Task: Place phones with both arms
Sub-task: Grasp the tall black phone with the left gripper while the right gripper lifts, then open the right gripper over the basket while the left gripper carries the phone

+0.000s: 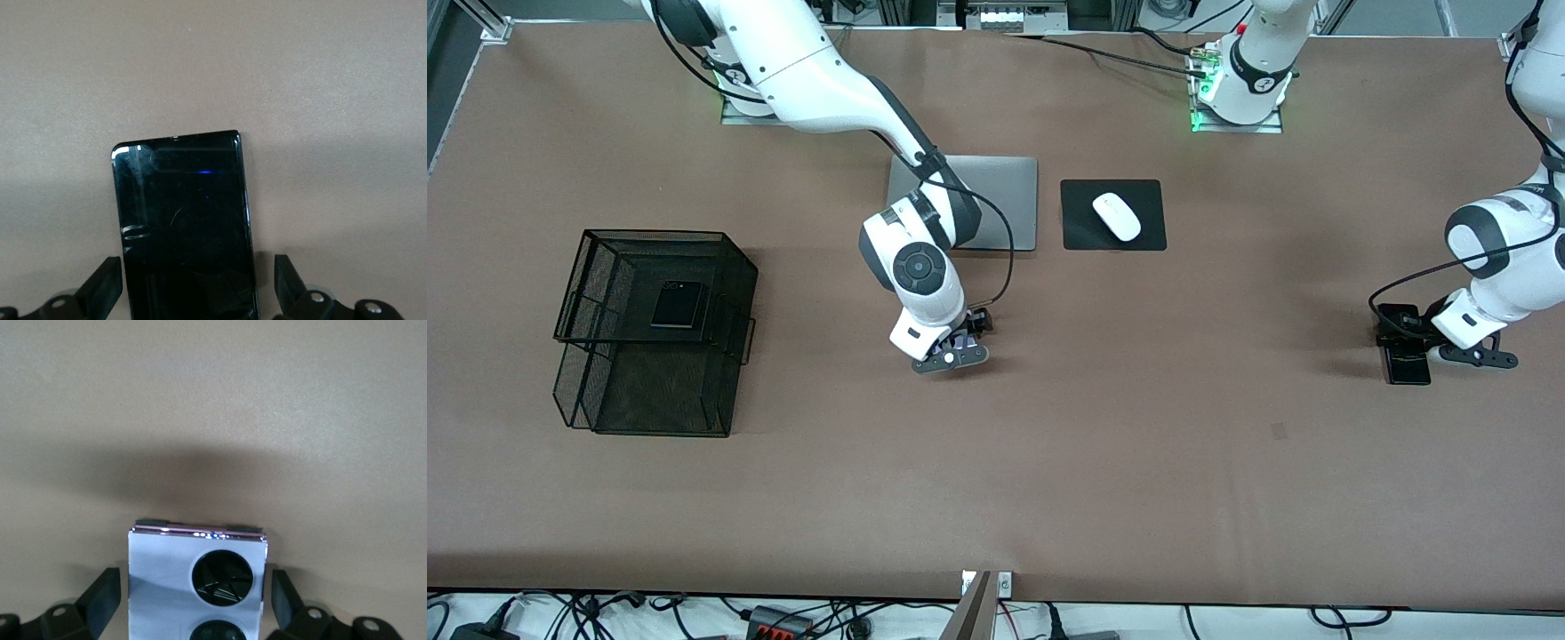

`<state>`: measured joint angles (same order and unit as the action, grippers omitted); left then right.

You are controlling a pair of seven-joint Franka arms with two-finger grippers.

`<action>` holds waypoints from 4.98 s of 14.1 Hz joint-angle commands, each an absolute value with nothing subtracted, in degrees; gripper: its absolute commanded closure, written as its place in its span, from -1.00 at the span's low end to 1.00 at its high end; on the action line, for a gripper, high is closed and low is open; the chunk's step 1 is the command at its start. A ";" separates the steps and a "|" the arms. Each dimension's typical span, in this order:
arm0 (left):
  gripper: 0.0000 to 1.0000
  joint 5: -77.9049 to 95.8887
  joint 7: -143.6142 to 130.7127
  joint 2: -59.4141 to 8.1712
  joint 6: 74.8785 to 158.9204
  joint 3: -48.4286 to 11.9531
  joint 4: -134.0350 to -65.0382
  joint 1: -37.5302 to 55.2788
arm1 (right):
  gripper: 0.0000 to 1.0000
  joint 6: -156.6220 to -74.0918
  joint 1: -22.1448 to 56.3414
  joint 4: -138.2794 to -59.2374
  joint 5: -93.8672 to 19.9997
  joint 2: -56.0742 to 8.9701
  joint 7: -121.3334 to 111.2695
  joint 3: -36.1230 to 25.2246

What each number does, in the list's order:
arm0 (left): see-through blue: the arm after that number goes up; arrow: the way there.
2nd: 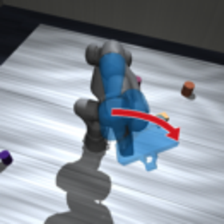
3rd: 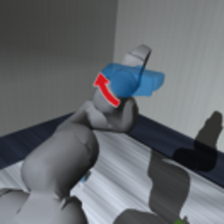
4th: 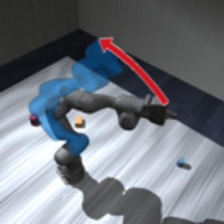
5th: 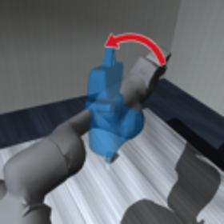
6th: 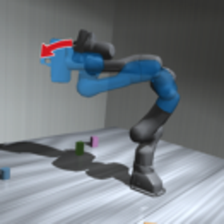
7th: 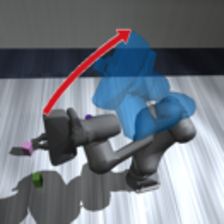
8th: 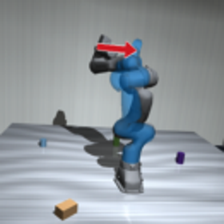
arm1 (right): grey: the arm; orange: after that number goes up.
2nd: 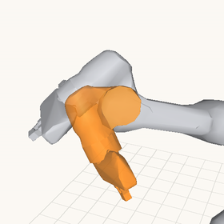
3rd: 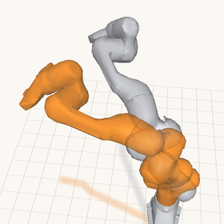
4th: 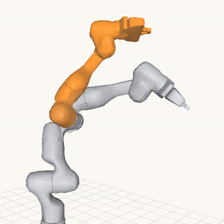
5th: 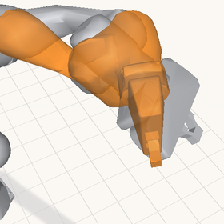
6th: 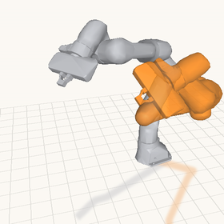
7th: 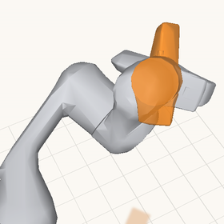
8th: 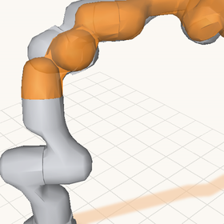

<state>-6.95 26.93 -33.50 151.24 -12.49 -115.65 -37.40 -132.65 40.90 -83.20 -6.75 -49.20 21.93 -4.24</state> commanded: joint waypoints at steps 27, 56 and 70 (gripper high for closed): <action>0.04 -7.73 -50.05 -32.65 113.90 -45.44 -90.75 -17.09 | 0.38 -108.81 14.00 -82.27 -7.12 -33.75 5.92 -8.26; -0.10 -22.15 -55.90 -58.18 143.61 -13.80 -69.35 36.39 | -1.00 -113.20 2.37 -83.15 -3.25 -37.89 -3.08 -8.17; -1.00 -21.36 -48.72 -55.29 142.05 -12.21 -69.17 33.41 | -1.00 -111.45 5.71 -83.05 -3.43 -29.36 -4.92 -7.65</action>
